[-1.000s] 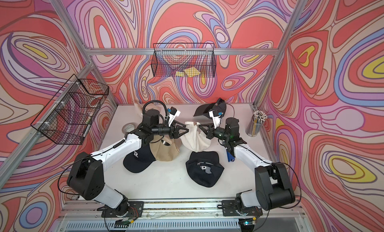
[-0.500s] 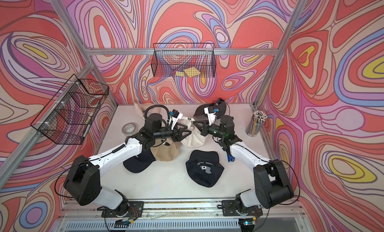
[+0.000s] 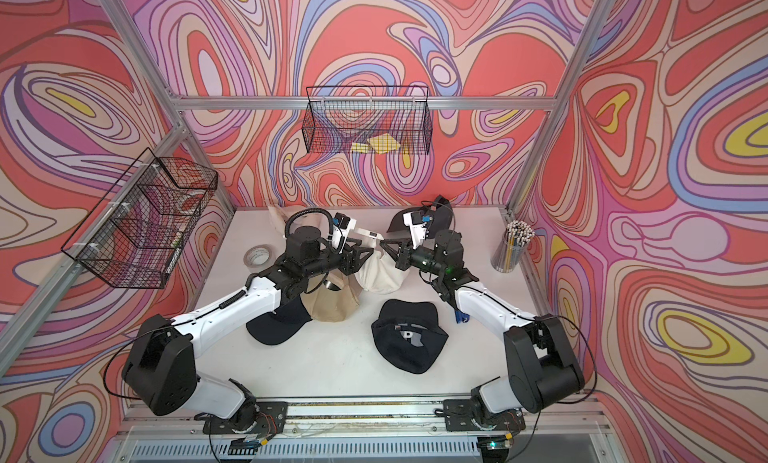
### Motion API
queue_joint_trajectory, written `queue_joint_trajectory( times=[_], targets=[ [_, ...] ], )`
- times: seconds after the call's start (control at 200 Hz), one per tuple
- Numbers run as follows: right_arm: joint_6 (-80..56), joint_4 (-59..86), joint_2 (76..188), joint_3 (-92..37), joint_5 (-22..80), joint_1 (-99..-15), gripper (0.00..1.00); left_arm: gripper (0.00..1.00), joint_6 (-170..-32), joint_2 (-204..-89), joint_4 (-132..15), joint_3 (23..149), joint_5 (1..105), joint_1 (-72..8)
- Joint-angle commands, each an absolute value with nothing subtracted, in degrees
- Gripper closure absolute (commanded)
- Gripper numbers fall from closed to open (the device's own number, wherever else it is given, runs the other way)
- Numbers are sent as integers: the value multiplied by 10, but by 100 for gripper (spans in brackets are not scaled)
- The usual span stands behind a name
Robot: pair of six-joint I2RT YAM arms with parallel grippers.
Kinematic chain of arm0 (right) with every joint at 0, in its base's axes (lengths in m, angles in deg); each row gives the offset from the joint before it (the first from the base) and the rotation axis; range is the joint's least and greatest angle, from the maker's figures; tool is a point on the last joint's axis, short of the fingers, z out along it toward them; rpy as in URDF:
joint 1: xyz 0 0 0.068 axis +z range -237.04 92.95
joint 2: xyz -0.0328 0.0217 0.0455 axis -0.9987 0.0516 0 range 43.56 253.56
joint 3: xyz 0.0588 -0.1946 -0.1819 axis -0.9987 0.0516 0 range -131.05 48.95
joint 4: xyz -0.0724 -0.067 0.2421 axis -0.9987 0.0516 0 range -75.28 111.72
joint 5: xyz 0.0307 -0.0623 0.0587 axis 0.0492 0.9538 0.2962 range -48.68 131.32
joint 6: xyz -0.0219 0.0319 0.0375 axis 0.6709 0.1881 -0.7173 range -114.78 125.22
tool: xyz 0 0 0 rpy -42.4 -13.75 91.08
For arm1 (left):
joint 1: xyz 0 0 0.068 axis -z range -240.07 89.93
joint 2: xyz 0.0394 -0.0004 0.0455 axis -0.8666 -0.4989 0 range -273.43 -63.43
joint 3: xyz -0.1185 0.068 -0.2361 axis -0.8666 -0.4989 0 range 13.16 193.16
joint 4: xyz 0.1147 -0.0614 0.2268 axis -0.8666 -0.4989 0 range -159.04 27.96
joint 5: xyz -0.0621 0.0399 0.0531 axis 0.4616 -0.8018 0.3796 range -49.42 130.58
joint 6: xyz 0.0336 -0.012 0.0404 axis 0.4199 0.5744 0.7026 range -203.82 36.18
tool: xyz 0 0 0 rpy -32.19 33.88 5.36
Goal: Open the adjustable buckle of the baseball cap
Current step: Pull the adjustable strap on the baseball cap.
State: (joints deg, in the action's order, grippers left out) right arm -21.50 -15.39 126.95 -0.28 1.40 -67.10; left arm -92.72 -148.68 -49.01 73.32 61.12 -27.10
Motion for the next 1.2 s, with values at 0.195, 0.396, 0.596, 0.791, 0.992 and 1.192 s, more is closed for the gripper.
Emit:
queue_joint_trajectory(
  times=[0.195,0.396,0.596,0.791,0.992,1.192],
  targets=[
    [-229,-181,1290,-21,16,-651,100,41,-929,-1490,-444,726,616,-268],
    [-230,-188,1290,-14,11,-650,100,52,-923,-1487,-430,711,601,-268],
    [-229,-189,1286,-16,7,-650,100,56,-921,-1492,-425,707,598,-268],
    [-231,-189,1288,-14,-7,-646,100,48,-930,-1495,-387,699,597,-268],
    [-230,-190,1282,-7,-11,-640,100,51,-925,-1504,-384,708,592,-265],
    [-223,-183,1281,-4,-12,-637,100,65,-920,-1505,-380,709,591,-262]
  ],
)
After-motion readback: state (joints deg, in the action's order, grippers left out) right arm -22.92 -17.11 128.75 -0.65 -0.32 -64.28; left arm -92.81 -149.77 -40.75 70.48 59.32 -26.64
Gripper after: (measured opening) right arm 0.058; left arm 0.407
